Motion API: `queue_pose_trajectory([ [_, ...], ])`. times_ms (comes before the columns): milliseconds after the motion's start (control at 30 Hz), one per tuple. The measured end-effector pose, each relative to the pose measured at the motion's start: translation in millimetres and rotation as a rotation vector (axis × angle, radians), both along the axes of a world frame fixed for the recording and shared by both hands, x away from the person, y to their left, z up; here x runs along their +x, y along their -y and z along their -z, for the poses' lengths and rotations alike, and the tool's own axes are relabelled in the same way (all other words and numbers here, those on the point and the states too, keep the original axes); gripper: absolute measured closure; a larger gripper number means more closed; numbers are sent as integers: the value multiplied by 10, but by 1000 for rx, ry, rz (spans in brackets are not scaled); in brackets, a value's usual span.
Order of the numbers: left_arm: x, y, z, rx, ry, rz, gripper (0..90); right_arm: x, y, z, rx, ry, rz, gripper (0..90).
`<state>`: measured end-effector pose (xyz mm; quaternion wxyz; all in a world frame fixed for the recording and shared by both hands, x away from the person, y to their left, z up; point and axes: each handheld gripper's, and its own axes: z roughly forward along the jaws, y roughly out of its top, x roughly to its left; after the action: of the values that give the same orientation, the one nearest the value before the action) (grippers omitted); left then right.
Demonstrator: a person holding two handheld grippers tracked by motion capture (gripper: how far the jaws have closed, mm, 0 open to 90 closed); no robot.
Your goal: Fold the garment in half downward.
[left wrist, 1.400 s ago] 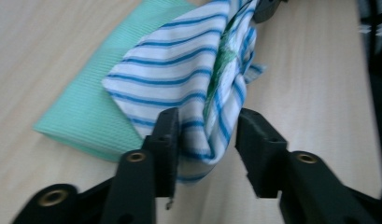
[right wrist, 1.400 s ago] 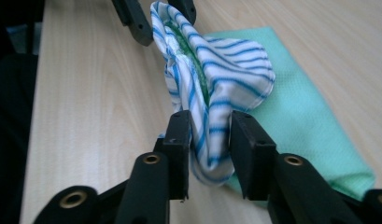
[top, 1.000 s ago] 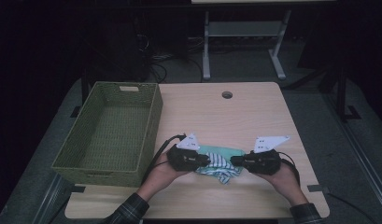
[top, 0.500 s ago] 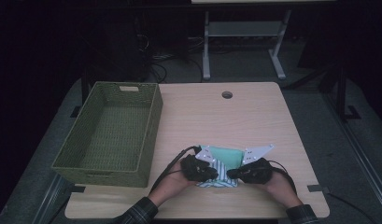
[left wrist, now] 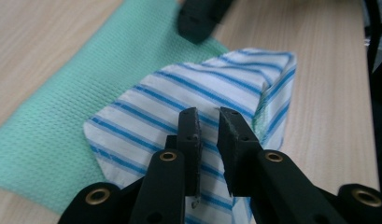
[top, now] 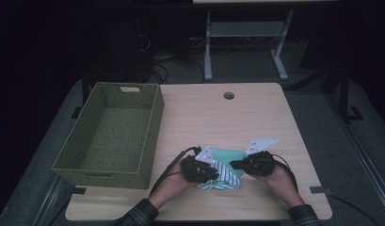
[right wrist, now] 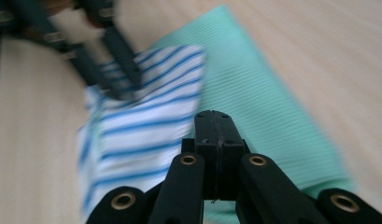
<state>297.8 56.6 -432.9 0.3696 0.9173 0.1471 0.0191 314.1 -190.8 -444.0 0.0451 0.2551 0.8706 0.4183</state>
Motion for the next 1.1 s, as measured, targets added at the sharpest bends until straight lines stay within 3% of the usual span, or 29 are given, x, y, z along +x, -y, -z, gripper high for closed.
queue_pose_trajectory([
  [200,-108,-22,-36,-16,-30,3,789,273,-31,-18,-6,11,60,900],
  [333,-221,23,-7,2,-46,27,789,447,-97,-7,-10,0,87,900],
  [567,-258,115,98,29,-74,60,788,668,-161,76,-30,-5,122,900],
  [833,-240,141,165,55,-73,64,789,715,-196,222,-101,-35,105,899],
  [1100,-180,80,161,68,-63,54,789,659,-144,214,-111,-43,94,896],
])
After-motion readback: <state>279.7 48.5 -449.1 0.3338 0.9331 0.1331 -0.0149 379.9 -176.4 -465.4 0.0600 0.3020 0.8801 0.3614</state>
